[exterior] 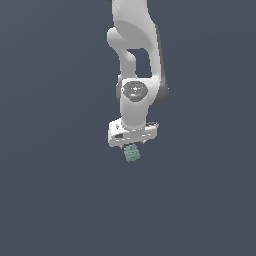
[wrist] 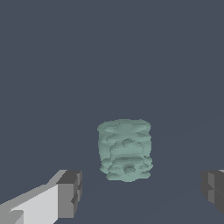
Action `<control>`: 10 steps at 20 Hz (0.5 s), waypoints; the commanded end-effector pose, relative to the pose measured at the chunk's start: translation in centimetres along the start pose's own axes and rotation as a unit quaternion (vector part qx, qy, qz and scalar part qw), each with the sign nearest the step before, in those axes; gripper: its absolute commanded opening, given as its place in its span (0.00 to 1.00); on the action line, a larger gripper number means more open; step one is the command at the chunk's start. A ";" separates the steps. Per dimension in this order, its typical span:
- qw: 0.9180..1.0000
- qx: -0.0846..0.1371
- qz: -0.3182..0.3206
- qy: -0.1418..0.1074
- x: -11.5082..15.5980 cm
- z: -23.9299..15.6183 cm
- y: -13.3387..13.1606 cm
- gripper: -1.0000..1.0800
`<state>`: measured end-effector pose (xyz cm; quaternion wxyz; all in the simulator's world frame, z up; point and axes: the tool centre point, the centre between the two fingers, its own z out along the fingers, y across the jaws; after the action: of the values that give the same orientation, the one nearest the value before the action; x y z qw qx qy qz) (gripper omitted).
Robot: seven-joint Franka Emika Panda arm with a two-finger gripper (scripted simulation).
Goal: Pick up the object and move it to a goal position.
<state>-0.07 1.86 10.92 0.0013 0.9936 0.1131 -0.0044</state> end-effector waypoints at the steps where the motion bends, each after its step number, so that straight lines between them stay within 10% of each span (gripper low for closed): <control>1: 1.000 0.000 -0.015 0.003 0.0 1.0 -0.1 0.96; 10: 1.000 0.001 -0.027 0.004 -0.2 2.0 -0.2 0.96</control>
<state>-0.27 2.01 8.98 0.0000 0.9902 0.1395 -0.0010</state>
